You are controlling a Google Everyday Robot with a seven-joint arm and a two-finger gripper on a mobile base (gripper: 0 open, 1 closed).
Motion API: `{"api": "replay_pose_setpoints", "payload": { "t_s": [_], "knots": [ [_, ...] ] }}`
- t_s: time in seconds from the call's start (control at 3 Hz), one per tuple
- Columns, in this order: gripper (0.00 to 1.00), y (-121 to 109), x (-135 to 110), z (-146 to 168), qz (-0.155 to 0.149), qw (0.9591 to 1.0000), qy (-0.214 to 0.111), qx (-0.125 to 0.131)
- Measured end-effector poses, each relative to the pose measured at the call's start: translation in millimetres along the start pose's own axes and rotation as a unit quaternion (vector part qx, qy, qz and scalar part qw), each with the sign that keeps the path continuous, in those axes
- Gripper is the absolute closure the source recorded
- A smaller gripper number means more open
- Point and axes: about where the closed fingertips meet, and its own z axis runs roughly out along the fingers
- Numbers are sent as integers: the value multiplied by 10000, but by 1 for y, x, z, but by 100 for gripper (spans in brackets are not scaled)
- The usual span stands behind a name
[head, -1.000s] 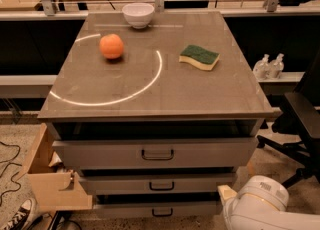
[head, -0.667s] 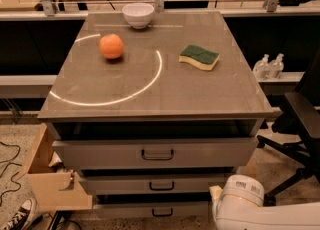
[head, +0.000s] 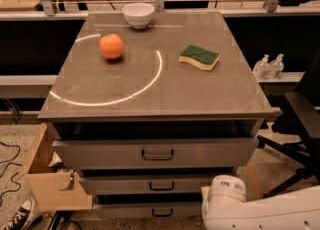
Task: Open middle drawer
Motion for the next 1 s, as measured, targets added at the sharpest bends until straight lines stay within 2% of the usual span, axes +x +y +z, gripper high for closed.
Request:
{"api": "replay_pose_setpoints", "payload": {
  "t_s": [0.33,1.0],
  "knots": [
    [0,-5,-16,13,101,9995,-285,-29],
    [0,-12,-53,34,-83,9978,-620,-202]
  ]
}}
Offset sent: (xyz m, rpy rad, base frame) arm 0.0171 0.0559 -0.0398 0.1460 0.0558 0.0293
